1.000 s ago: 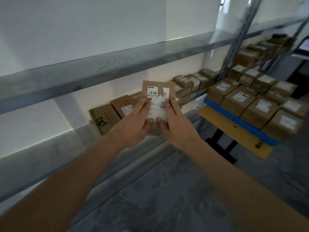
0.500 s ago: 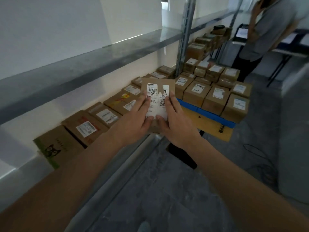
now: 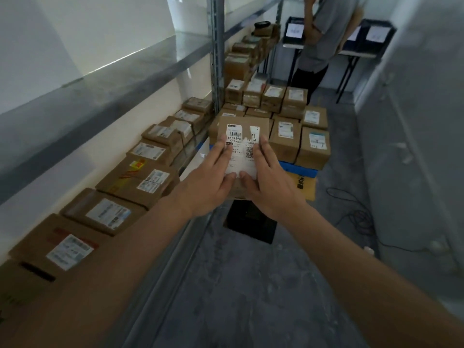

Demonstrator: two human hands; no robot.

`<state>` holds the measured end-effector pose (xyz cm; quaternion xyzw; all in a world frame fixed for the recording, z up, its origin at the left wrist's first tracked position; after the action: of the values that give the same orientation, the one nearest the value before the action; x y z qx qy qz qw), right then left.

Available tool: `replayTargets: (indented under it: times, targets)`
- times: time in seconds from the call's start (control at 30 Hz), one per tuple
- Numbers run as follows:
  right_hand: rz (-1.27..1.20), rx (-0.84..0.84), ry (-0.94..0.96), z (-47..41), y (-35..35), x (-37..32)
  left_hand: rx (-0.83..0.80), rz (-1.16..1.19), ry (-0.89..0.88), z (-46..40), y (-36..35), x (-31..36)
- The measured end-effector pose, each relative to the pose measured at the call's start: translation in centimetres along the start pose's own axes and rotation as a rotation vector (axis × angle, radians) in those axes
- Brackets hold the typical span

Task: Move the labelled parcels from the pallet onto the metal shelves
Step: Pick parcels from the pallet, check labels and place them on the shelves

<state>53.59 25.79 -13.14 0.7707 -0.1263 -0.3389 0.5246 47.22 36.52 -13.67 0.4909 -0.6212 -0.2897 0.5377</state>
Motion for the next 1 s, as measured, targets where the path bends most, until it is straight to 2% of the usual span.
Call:
replayTargets:
  times: [0.43, 0.67, 1.0]
  targets:
    - [-0.029, 0.086, -0.104, -7.0, 2.6, 13.6, -0.071, 0.050, -0.090, -14.8, -7.4, 2.5]
    - [-0.041, 0.075, -0.109, -12.3, 4.4, 23.4, -0.066, 0.099, -0.079, -24.4, -11.9, 5.4]
    - [-0.019, 0.070, -0.116, -18.2, 6.9, 33.7, -0.071, 0.102, -0.065, -35.4, -16.7, 7.6]
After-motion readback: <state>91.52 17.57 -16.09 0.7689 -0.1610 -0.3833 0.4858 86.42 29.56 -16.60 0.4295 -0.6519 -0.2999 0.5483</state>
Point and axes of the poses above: each hand's wrist, its own z-axis away from the middle knuckle, its own y-axis out of the back of the hand, x = y × z, the point moved 10 cm from there along -z, towards the middle knuckle, and after that the axes turned 1 degree about -y, right-handed, at the moved point
